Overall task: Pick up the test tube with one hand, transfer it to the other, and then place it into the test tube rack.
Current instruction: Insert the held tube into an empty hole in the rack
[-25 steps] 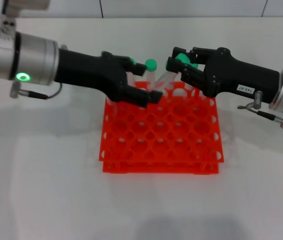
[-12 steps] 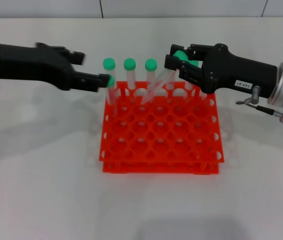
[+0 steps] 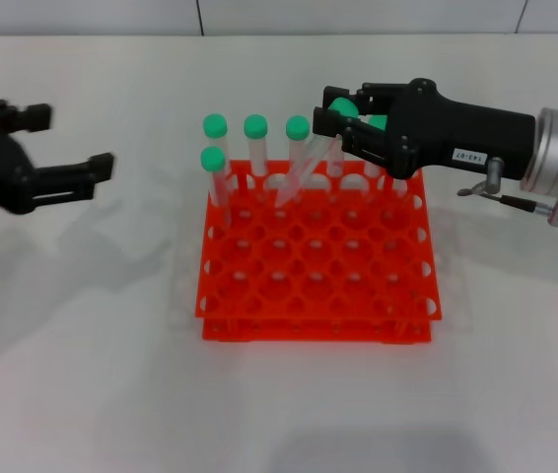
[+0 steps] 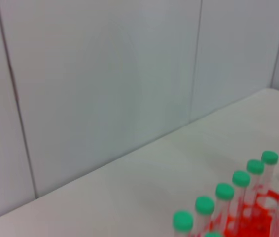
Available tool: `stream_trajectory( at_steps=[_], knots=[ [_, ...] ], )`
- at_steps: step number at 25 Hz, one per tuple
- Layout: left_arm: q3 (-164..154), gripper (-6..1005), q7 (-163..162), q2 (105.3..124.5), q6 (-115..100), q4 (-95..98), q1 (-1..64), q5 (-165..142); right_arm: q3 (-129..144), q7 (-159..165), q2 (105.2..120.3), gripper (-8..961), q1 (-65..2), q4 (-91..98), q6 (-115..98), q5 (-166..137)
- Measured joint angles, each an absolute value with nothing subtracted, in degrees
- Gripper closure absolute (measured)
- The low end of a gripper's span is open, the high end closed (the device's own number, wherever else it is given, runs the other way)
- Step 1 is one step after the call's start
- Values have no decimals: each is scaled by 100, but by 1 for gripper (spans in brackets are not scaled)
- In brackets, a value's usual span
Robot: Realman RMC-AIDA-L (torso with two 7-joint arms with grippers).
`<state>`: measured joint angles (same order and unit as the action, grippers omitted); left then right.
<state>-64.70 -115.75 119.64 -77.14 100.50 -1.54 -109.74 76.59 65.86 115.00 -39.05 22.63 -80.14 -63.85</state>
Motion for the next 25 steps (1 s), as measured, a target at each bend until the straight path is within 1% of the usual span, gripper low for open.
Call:
stream_trajectory(
  at_steps=[4,8,15,20,25],
  knots=[
    [-6680,106,-10465,11977,-7241,9513,-697,-10245,7658,6784,11506,694,-3890,2497,-7856,-6564],
    [-6733,106,-9137,11979,-7151,8579,-887,-9503,7650,6870,11488,695,-3938,2535,-7825,-6680],
    [-6369,106,-7204,11947,-7595,6724,-905,-8360,7628,7335,11496,695,-3952,2991,-7592,-7212],
    [-5904,106,-7119,11934,-7750,6059,-805,-8431,7642,7512,11502,694,-3958,3289,-7458,-7366],
    [-5639,106,-7116,11937,-7726,5806,-768,-8638,7628,7731,11492,694,-3999,3533,-7272,-7615]
  ],
)
